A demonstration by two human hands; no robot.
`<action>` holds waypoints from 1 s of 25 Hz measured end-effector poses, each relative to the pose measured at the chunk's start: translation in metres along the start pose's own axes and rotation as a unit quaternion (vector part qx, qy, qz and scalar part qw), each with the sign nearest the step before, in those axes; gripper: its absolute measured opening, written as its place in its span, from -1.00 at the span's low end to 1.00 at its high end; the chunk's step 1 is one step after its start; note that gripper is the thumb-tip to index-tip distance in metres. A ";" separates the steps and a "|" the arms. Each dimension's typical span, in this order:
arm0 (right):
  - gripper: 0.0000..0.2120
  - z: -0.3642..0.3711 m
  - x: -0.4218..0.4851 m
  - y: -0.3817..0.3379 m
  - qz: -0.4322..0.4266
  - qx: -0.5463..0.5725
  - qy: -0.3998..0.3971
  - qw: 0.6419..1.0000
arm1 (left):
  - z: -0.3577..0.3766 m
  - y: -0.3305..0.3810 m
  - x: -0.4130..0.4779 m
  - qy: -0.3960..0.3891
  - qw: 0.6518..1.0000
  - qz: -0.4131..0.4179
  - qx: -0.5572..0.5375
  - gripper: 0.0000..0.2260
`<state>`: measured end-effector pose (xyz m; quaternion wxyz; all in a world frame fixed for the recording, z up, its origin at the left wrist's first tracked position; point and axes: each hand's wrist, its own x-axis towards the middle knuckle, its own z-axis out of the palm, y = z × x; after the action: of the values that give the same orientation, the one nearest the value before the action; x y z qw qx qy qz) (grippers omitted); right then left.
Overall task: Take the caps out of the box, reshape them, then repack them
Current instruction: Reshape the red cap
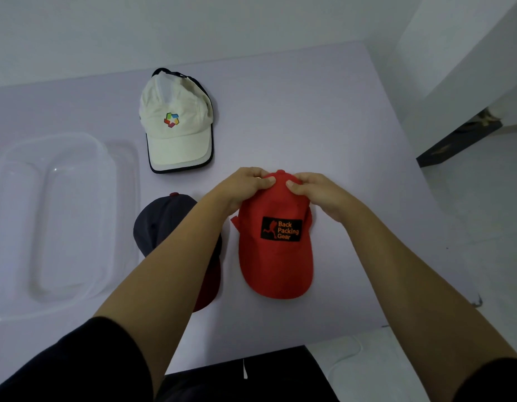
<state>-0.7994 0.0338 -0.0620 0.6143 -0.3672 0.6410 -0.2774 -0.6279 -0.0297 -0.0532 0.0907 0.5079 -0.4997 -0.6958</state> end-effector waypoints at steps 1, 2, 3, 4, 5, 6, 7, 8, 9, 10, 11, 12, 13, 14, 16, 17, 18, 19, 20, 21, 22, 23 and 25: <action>-0.79 0.000 0.002 0.000 -0.012 0.039 0.003 0.999 | 0.002 -0.002 0.000 -0.007 0.999 -0.002 -0.042 -0.92; -0.79 -0.001 0.004 0.000 -0.018 0.062 0.005 0.998 | 0.003 -0.005 0.001 -0.013 0.997 -0.003 -0.074 -0.92; -0.79 -0.001 0.005 0.001 -0.019 0.071 0.001 0.997 | 0.004 -0.008 0.001 -0.016 0.996 -0.003 -0.088 -0.91; -0.77 -0.001 0.006 0.002 -0.016 0.065 -0.004 0.998 | 0.005 -0.011 0.000 -0.018 0.995 -0.003 -0.095 -0.91; -0.75 0.001 0.007 0.004 -0.011 0.052 -0.006 0.999 | 0.005 -0.013 0.000 -0.019 0.995 -0.001 -0.099 -0.91; -0.73 0.003 0.008 0.005 -0.008 0.027 -0.002 1.000 | 0.006 -0.014 0.000 -0.019 0.995 0.002 -0.103 -0.90; -0.72 0.005 0.007 0.005 -0.010 -0.004 0.003 1.000 | 0.007 -0.015 0.001 -0.015 0.995 0.008 -0.101 -0.88; -0.72 0.007 0.006 0.004 -0.015 -0.034 0.012 0.999 | 0.007 -0.016 0.001 -0.010 0.995 0.019 -0.095 -0.87; -0.74 0.007 0.005 0.004 -0.025 -0.054 0.021 0.998 | 0.007 -0.016 0.001 0.001 0.997 0.035 -0.075 -0.86; -0.76 0.007 0.004 0.004 -0.037 -0.062 0.031 0.997 | 0.005 -0.017 0.002 0.014 0.997 0.053 -0.045 -0.84; -0.78 0.007 0.002 0.005 -0.050 -0.059 0.040 0.996 | 0.003 -0.018 0.001 0.032 0.997 0.070 -0.008 -0.81; -0.81 0.005 0.001 0.006 -0.059 -0.052 0.044 0.996 | -0.001 -0.019 0.000 0.058 0.995 0.077 0.028 -0.77; -0.84 0.003 -0.001 0.007 -0.065 -0.045 0.043 0.996 | -0.005 -0.020 -0.001 0.096 0.991 0.073 0.063 -0.73; -0.85 0.001 -0.001 0.009 -0.069 -0.041 0.040 0.996 | -0.009 -0.021 -0.003 0.140 0.984 0.060 0.089 -0.71; -0.86 -0.003 -0.003 0.012 -0.074 -0.038 0.037 0.996 | -0.009 -0.025 -0.010 0.197 0.972 0.024 0.124 -0.73; -0.86 -0.005 -0.003 0.014 -0.079 -0.032 0.036 0.996 | -0.004 -0.027 -0.013 0.199 0.970 -0.002 0.136 -0.75; -0.86 -0.007 -0.004 0.015 -0.088 -0.017 0.034 0.995 | 0.001 -0.030 -0.014 0.183 0.973 -0.032 0.139 -0.70; -0.87 -0.008 -0.005 0.016 -0.095 0.005 0.032 0.995 | 0.006 -0.032 -0.015 0.152 0.979 -0.059 0.126 -0.58; -0.86 -0.009 -0.006 0.017 -0.101 0.026 0.031 0.994 | 0.009 -0.036 -0.016 0.116 0.985 -0.080 0.097 -0.43; -0.86 -0.010 -0.007 0.018 -0.104 0.044 0.032 0.993 | 0.011 -0.040 -0.015 0.084 0.991 -0.090 0.057 -0.31; -0.86 -0.011 -0.008 0.019 -0.105 0.058 0.033 0.992 | 0.012 -0.043 -0.015 0.066 0.994 -0.087 0.010 -0.26; -0.86 -0.012 -0.009 0.020 -0.106 0.073 0.035 0.991 | 0.014 -0.045 -0.013 0.051 0.995 -0.075 -0.034 -0.27; -0.87 -0.014 -0.008 0.018 -0.111 0.090 0.041 0.989 | 0.016 -0.049 -0.010 -0.003 0.991 -0.059 -0.121 -0.28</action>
<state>-0.8155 0.0492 -0.0707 0.5830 -0.3681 0.5934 -0.4153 -0.6171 0.0099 -0.0855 0.1087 0.5196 -0.3815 -0.7567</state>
